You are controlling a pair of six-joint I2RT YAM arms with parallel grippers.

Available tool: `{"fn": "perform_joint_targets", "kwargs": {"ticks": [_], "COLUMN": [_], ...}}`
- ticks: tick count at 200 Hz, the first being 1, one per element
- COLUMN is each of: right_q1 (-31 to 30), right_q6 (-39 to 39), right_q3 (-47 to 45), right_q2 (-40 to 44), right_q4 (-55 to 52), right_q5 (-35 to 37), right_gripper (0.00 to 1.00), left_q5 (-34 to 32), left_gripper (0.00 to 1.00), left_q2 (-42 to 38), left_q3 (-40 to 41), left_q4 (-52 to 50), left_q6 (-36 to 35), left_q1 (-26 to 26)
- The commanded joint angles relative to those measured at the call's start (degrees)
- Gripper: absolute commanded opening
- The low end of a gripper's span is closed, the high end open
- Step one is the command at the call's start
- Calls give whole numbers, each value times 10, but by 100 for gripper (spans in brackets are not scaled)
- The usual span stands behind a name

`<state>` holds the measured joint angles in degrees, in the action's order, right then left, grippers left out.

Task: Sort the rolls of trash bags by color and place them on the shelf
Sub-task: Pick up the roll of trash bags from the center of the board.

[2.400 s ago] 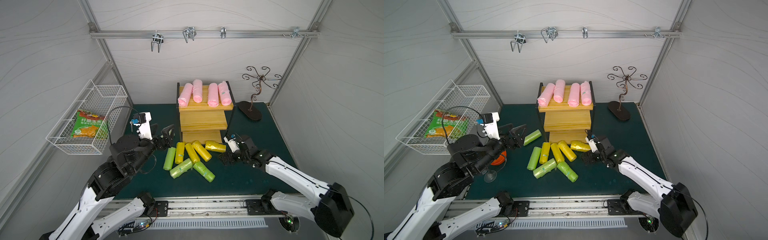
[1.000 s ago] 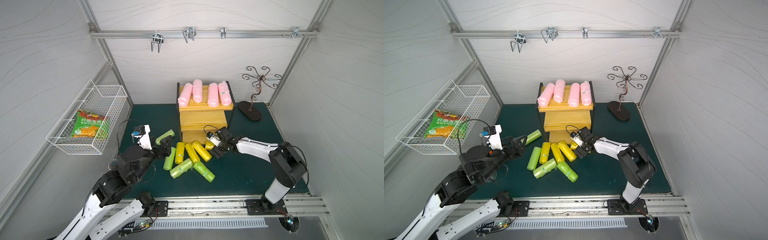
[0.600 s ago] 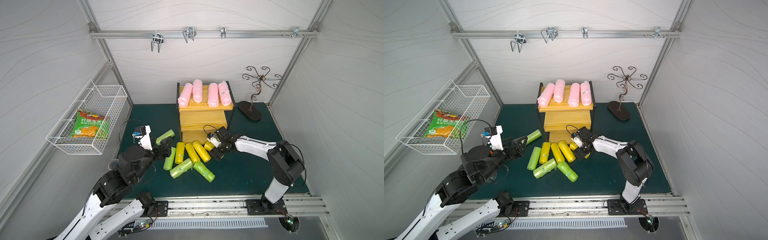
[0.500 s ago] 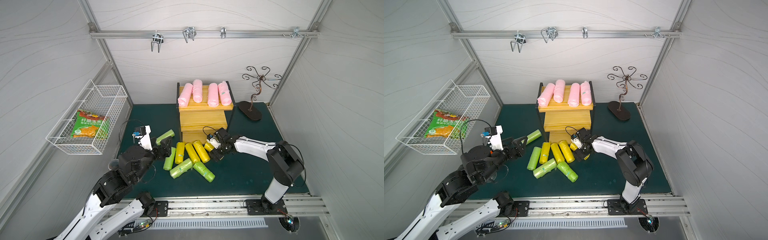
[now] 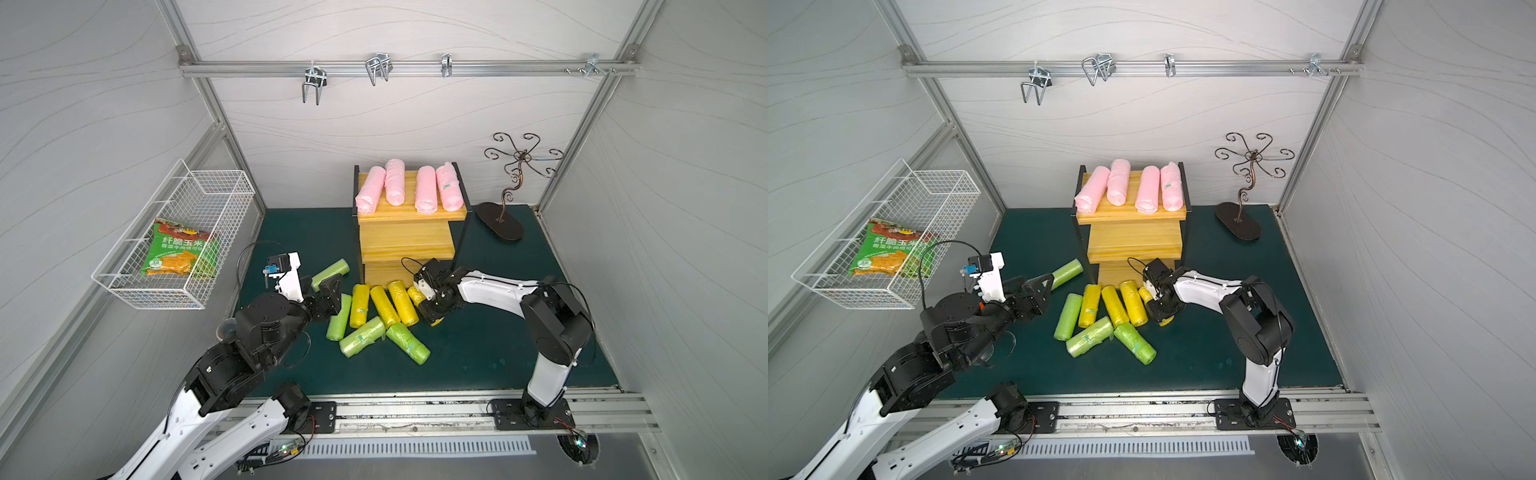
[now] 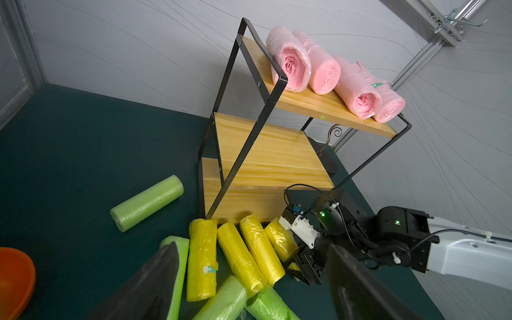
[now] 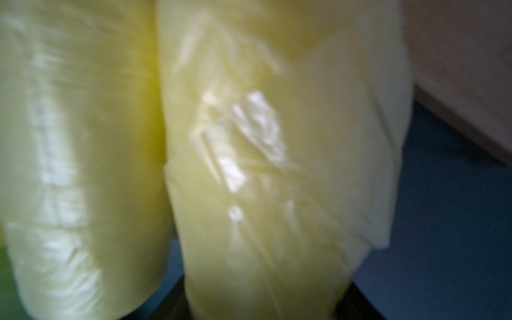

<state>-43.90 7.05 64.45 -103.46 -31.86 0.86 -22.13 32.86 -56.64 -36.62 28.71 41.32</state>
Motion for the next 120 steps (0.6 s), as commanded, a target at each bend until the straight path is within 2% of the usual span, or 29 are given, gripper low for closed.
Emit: {"fn": "perform_joint_targets", "kwargs": {"ticks": [1,21,64,103,120], "right_q1": [-16,-32,-56,-59,-59], "right_q6": [42,54,87,134,166], "right_q3": [-9,-8,2,-9,-4], "right_q2": [33,64,164,308,334], "right_q4": [-49,-68,-101,-12,31], "right_q5": [11,30,56,-45,-76], "right_gripper": [24,0,0,0,0], "left_q5": [-8,-7,-10,-13,-13], "left_gripper": [88,87,87,86,85], "left_q2": [-6,-9,-13,-18,-20], "left_q3": [0,1,-1,-2,0], "left_q4": [13,13,11,7,7], "left_q6": [3,5,7,10,13], "left_q1": [1,0,0,0,1]}}
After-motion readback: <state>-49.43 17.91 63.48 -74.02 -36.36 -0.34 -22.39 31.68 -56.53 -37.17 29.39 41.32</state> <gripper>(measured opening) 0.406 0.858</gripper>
